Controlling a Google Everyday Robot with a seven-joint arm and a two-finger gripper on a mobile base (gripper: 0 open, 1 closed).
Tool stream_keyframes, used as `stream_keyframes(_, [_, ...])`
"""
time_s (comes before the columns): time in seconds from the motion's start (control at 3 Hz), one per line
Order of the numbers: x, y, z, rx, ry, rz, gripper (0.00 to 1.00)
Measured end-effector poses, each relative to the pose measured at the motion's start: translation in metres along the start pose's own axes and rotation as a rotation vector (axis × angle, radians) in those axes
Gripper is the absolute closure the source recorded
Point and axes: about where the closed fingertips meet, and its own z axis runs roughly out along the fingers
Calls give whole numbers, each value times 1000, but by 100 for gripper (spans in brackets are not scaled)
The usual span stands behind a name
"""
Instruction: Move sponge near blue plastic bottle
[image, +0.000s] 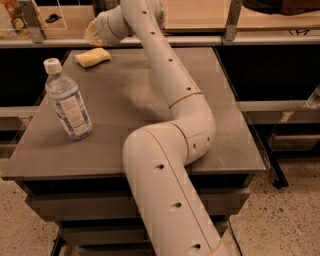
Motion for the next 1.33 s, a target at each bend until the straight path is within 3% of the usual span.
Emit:
stream_keyframes(0.33, [10,-13,8,-8,111,18,100])
stream_keyframes(0.67, [10,-23,10,-38,193,-17,83])
stream_keyframes(1.0, [13,-35,6,7,233,-52,61])
stream_keyframes(1.33, [9,-68,-28,130,274,-65,36])
